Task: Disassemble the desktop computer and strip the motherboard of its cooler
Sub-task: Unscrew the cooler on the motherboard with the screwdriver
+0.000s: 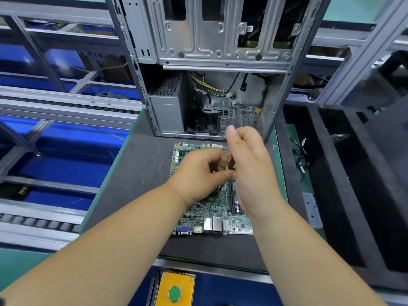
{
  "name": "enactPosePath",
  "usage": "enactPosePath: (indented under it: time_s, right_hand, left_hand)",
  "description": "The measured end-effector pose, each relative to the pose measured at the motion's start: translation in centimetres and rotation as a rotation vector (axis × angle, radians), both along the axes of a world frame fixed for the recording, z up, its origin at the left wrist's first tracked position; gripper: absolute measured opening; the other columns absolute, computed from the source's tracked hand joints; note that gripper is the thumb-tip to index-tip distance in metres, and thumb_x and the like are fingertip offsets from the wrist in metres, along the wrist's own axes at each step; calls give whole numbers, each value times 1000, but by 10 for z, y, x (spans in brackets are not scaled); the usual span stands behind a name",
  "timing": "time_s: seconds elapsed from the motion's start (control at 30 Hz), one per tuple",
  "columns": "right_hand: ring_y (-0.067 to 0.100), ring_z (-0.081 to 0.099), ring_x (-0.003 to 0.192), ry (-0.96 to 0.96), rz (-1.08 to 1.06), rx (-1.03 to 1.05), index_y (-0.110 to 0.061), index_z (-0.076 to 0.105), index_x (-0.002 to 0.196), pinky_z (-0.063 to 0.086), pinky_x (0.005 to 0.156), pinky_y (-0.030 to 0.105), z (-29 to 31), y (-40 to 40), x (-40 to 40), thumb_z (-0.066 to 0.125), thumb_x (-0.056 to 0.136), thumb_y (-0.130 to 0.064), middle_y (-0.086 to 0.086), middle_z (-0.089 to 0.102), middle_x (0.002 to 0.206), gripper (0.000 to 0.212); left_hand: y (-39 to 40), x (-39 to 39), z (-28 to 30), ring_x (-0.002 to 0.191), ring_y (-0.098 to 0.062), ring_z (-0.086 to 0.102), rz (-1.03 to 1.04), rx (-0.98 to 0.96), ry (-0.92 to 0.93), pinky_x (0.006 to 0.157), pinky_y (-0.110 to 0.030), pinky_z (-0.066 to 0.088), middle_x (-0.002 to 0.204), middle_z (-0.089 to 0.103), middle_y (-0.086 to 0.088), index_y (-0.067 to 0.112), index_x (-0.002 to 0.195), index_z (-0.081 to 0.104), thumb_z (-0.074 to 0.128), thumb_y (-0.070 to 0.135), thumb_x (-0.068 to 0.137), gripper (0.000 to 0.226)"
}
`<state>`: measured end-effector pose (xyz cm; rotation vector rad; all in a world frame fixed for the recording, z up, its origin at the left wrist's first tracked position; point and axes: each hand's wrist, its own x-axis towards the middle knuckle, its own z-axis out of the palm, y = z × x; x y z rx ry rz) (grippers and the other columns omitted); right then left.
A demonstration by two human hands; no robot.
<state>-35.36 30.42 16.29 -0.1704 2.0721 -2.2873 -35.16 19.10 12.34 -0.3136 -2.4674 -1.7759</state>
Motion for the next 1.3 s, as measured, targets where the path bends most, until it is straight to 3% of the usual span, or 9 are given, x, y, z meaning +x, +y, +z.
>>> enactPosePath:
  time_s: [0.1,0.23,0.4,0.57,0.73,0.83,1.03,1.13,1.3]
  right_hand:
    - [21,32,58,65,5,10,-13,38,60,30,59,36,-2,3,-3,57,85,-50,17,30,61,48]
    - [19,33,52,96,122,82,-22,38,46,32,58,34,-2,12,-16,51,87,-51,-2,35,48,52]
    - [13,31,54,135,322,205,-17,39,54,29,51,20,5,23,-33,48,92,-49,-3,35,56,51]
    - [11,34,60,125,272,236,-2,42,69,31,51,17,7,22,-34,50,93,-42,-3,35,63,48]
    - [11,46,66,68,104,-4,-13,52,82,42,54,20,1,10,-13,59,88,-36,2,48,73,25]
    - [14,40,63,52,120,-14,-20,46,73,40,53,21,-2,4,-4,61,84,-43,-1,40,66,29]
    - [13,27,44,72,256,-31,-16,37,48,27,47,20,6,-1,-12,56,88,-34,0,31,45,48]
    - [12,30,43,73,374,-6,-14,41,50,28,45,20,7,-1,-17,51,92,-34,-4,34,45,47]
    - [14,35,46,20,374,-40,-14,53,62,29,43,20,6,7,-21,47,93,-37,1,39,48,39]
  left_hand:
    - [8,2,1,61,-5,47,-9,10,-3,61,-19,40,62,52,16,36,66,54,67,15,65,25]
    - [-1,-1,2,69,-8,50,-126,97,-143,68,-23,43,70,55,15,30,80,62,77,3,74,31]
    - [-8,-1,6,60,15,51,-223,53,-198,63,0,36,71,71,20,17,100,67,59,-2,92,22]
    - [-4,-5,-3,84,-10,67,-59,103,-168,87,-26,51,87,75,3,21,95,72,71,-1,83,25]
    - [-1,-6,-10,67,-10,57,18,80,-27,67,-21,47,72,63,8,28,78,64,74,11,75,20]
    - [5,-4,-11,68,-15,56,55,18,12,60,-30,48,74,65,-5,16,81,62,71,14,70,14]
    - [-3,2,-1,56,6,47,-47,-50,-14,55,-8,37,58,56,17,28,64,51,72,0,69,36]
    - [-14,6,-1,66,-3,54,-114,-31,-118,65,-19,45,66,63,10,26,68,62,71,7,83,26]
    - [-10,11,0,63,12,52,-125,33,-106,64,-6,40,66,64,24,40,77,68,65,8,90,35]
